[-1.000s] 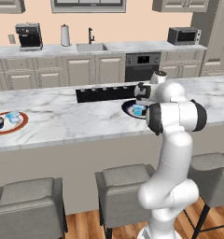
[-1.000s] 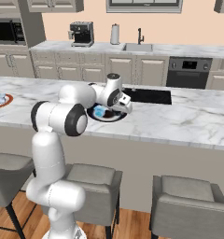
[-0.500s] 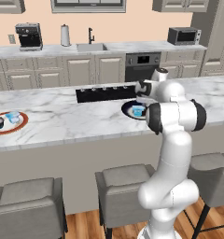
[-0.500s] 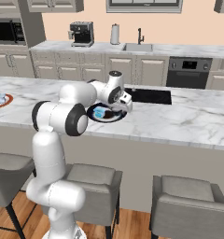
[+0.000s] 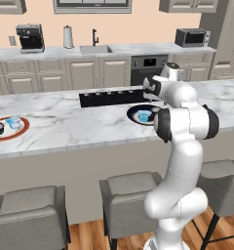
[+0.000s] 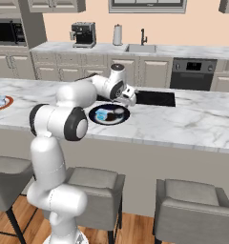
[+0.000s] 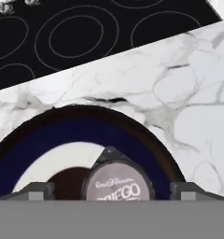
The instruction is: Place two yogurt containers on each plate.
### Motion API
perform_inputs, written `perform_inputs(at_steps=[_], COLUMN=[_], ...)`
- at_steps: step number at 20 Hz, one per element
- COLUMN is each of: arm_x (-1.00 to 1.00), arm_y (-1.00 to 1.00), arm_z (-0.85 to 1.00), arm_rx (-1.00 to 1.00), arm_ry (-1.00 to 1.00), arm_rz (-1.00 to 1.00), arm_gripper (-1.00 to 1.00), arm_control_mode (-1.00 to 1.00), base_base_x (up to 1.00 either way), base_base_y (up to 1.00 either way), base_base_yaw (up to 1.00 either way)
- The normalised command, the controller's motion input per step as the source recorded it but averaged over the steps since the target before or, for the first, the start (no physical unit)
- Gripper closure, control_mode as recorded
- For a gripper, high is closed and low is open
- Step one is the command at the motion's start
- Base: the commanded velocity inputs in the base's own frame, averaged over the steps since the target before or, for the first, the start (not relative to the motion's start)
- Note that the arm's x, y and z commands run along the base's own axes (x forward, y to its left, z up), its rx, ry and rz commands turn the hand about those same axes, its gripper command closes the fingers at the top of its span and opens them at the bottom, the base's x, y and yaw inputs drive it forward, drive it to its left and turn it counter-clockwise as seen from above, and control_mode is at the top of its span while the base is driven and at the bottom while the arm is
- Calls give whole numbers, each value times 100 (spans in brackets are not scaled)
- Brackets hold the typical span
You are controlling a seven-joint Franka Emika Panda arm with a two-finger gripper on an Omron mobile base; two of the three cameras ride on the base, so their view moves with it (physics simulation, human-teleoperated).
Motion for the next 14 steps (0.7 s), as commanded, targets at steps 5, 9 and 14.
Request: perform_inputs(at_steps=[5, 9, 14], arm_x=[-90, -100, -100], arm_y=[0, 11, 40], arm_z=[26, 17, 23], arm_rx=[0, -1, -7], arm_ry=[-1, -20, -25], arm_rz=[-1, 0, 5], arm_gripper=[-100, -100, -100], arm_control_mode=[-100, -100, -100], base_base_x=[0, 0, 0], base_base_y=[0, 0, 0], base_base_yaw=[0, 0, 0])
